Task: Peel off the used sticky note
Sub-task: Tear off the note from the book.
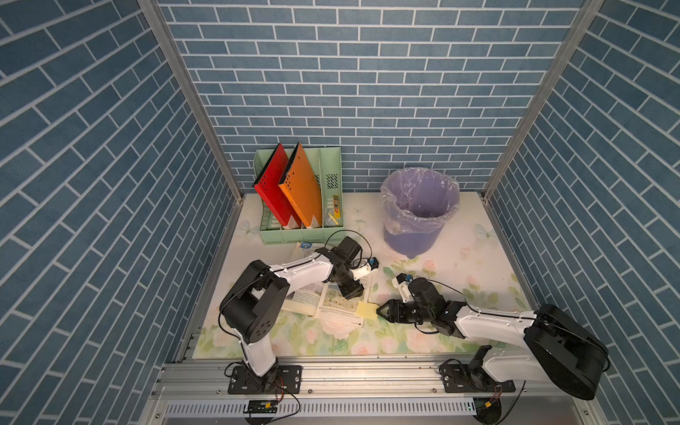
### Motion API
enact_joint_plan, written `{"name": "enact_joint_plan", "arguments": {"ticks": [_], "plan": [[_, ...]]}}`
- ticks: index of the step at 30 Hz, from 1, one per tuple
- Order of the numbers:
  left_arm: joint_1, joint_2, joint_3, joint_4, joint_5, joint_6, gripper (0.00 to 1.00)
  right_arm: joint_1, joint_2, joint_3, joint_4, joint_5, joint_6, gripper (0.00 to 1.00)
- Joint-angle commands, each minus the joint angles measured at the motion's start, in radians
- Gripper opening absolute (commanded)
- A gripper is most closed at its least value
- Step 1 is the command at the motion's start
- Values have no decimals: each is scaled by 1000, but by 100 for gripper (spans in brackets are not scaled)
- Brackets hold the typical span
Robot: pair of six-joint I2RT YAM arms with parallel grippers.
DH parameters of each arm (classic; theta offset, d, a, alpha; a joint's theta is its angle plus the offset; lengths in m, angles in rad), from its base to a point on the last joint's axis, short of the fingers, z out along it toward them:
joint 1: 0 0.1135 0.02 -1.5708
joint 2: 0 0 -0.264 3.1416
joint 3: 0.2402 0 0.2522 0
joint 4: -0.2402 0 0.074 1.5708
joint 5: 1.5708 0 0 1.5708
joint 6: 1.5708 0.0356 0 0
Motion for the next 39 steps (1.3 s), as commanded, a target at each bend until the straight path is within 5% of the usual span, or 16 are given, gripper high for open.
{"name": "enact_joint_plan", "arguments": {"ticks": [1, 12, 26, 39], "plan": [[6, 57, 54, -4, 21, -8, 58, 8, 43, 5, 110, -12, 52, 58], [-2, 144, 102, -14, 15, -8, 57, 79, 165, 114, 71, 59, 5, 46], [-39, 153, 62, 15, -59, -1, 57, 141, 225, 249, -131, 197, -103, 0], [-39, 170, 59, 3, -89, 4, 57, 262, 199, 284, -236, 379, -184, 0]]}}
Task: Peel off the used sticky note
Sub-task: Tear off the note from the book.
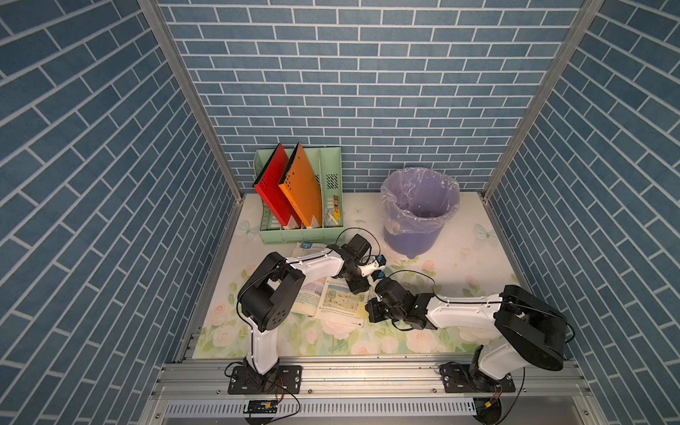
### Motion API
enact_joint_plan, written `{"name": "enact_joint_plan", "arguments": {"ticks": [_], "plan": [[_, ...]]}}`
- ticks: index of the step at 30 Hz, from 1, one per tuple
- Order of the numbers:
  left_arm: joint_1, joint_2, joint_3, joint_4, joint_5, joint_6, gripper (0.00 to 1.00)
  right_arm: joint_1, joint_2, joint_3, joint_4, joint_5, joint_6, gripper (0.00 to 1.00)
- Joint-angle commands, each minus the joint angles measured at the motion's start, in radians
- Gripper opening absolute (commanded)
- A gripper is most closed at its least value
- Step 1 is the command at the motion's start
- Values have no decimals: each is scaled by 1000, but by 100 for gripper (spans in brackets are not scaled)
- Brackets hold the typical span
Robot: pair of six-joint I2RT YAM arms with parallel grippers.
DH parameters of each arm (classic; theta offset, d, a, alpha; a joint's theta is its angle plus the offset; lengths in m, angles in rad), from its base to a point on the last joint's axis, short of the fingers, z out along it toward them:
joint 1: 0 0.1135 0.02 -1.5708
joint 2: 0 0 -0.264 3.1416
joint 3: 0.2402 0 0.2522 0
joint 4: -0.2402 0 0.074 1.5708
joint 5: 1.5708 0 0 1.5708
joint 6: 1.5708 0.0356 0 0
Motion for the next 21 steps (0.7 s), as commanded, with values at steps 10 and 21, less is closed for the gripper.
{"name": "enact_joint_plan", "arguments": {"ticks": [10, 21], "plan": [[-4, 54, -27, -29, -34, 2, 57, 86, -45, -11, 2, 49, -98, 0], [-4, 54, -27, -31, -43, 6, 57, 116, -56, -14, 7, 45, -122, 0]]}}
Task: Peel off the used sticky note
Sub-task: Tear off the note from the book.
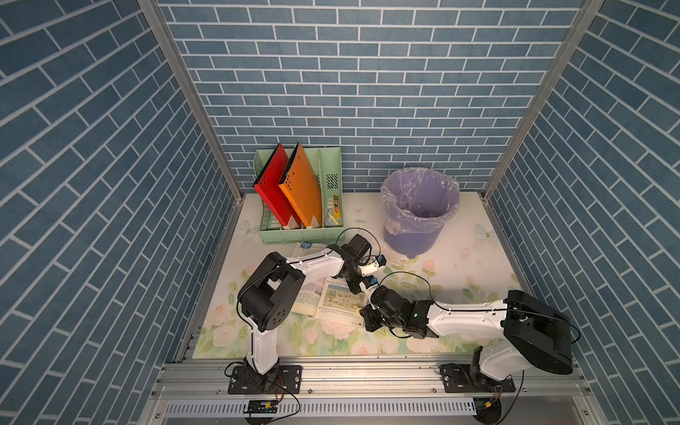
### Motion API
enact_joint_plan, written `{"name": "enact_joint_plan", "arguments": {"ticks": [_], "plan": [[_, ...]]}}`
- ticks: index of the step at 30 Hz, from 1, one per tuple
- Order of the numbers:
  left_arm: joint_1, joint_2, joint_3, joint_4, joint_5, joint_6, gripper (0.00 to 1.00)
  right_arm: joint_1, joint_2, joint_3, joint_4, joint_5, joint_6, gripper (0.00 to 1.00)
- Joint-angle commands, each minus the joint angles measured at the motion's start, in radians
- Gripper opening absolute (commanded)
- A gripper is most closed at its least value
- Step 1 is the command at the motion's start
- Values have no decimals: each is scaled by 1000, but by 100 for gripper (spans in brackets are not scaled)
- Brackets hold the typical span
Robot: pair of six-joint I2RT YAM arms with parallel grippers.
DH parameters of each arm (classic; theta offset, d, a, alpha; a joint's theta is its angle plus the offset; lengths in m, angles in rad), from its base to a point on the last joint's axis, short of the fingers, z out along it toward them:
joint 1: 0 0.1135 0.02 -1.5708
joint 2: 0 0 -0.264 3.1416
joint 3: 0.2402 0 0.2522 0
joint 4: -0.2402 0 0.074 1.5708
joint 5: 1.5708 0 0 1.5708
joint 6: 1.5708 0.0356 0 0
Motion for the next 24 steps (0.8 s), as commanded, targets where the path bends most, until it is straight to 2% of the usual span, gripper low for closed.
{"name": "enact_joint_plan", "arguments": {"ticks": [1, 10, 17, 21, 24], "plan": [[-3, 54, -26, -30, -35, 1, 57, 17, -22, -12, -9, -10, -33, 0], [-1, 48, -22, -35, -22, 4, 57, 63, -81, 15, -46, -51, -73, 0], [11, 28, -8, -50, -6, 7, 58, 75, -185, 57, -105, -86, -104, 0], [39, -13, 12, -84, 46, 15, 62, 73, -269, 154, -204, -59, -157, 0], [88, -53, 40, -131, 107, 11, 65, 54, -311, 332, -374, 41, -222, 0]]}}
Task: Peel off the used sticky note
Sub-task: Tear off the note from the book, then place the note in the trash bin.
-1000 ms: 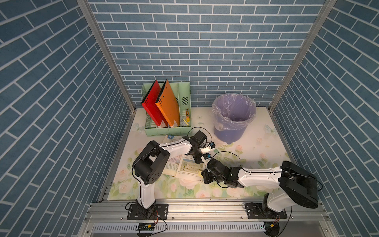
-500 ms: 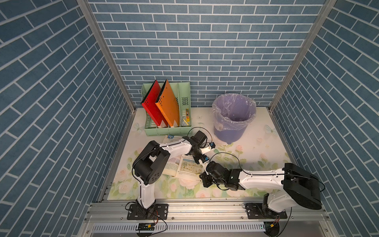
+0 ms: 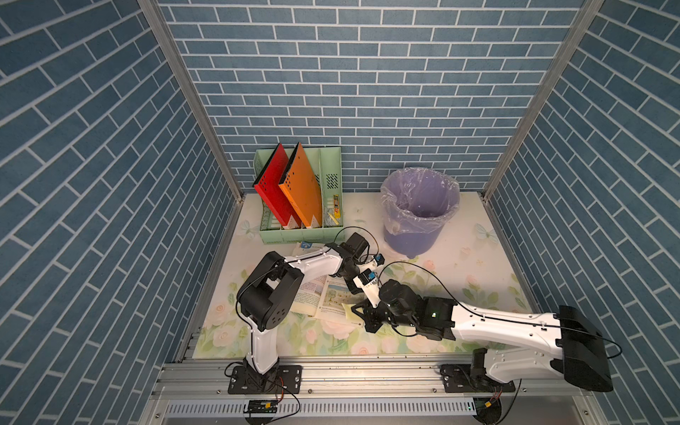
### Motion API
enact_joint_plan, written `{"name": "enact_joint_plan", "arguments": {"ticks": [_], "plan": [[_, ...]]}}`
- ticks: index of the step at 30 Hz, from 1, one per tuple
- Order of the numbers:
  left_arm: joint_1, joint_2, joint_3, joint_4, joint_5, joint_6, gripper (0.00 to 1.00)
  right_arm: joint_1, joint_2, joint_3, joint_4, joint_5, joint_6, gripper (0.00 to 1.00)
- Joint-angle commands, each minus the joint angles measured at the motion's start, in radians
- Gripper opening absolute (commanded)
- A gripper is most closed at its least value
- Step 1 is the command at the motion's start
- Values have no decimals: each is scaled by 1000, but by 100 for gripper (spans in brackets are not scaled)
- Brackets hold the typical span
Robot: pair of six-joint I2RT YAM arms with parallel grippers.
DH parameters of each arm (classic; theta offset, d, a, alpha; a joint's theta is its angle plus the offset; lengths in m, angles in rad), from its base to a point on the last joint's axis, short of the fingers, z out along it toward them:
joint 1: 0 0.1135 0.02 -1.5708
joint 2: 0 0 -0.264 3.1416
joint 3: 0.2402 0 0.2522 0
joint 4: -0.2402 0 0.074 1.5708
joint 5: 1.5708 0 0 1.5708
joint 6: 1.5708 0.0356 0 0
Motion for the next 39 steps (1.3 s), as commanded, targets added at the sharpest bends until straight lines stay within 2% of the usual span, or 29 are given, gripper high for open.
{"name": "enact_joint_plan", "arguments": {"ticks": [1, 5, 12, 17, 20, 22, 25, 29, 33, 34, 36, 38, 39], "plan": [[58, -56, 34, -95, 67, 5, 66, -24, -55, 191, -202, 116, -116, 0], [122, -121, 50, -133, 117, -4, 71, -116, -62, 442, -356, 191, -177, 0], [232, -239, 50, -242, 198, 20, 80, -403, 75, 827, -605, 357, -197, 0], [315, -338, -17, -277, 219, 52, 86, -573, 257, 1035, -715, 369, -202, 0], [373, -373, -31, -357, 240, 123, 90, -652, 345, 1107, -734, 348, -209, 0], [417, -391, -33, -391, 232, 150, 92, -684, 410, 1160, -762, 341, -216, 0], [492, -434, -42, -399, 234, 162, 99, -706, 509, 1256, -833, 389, -229, 0], [557, -481, -49, -407, 251, 174, 100, -718, 610, 1343, -900, 433, -245, 0], [591, -502, -63, -402, 270, 165, 100, -724, 654, 1354, -923, 435, -245, 0], [597, -506, -66, -400, 271, 164, 100, -725, 660, 1353, -926, 436, -244, 5], [605, -508, -70, -396, 272, 162, 100, -727, 668, 1353, -931, 441, -243, 20], [614, -507, -70, -393, 277, 161, 100, -728, 667, 1356, -931, 450, -243, 48], [622, -505, -70, -390, 280, 162, 100, -727, 667, 1363, -932, 454, -243, 57]]}}
